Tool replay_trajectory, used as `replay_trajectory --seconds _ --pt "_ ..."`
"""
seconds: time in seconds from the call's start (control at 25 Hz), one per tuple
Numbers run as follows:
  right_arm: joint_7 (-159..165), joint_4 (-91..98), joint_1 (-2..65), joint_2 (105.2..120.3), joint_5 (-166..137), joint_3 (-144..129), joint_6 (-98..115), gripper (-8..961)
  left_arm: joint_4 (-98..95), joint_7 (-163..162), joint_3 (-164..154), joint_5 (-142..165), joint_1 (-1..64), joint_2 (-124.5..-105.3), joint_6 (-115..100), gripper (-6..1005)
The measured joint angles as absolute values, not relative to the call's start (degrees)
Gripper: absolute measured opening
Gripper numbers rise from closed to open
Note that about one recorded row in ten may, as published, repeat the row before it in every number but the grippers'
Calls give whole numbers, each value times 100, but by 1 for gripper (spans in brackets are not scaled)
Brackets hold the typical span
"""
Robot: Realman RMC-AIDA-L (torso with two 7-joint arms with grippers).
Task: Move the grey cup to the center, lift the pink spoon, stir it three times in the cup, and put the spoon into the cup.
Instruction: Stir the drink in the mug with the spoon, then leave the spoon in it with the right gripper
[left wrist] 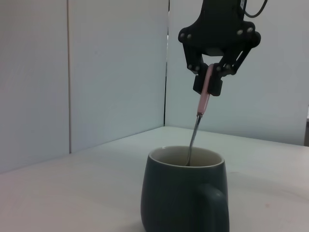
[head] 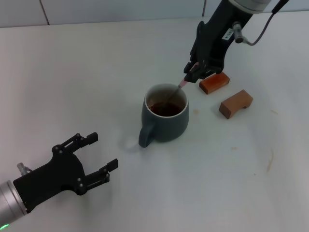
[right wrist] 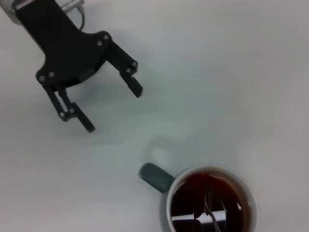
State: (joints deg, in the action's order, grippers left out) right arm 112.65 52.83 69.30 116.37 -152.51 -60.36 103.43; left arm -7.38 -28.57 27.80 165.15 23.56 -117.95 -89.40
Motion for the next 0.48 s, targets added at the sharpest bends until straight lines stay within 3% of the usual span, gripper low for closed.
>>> replay_trajectory --seconds 0.48 --pt "11316 4884 7151 11752 -15530 -6353 10119 116 -738 -2856 2802 16515 2338 -11795 -8938 813"
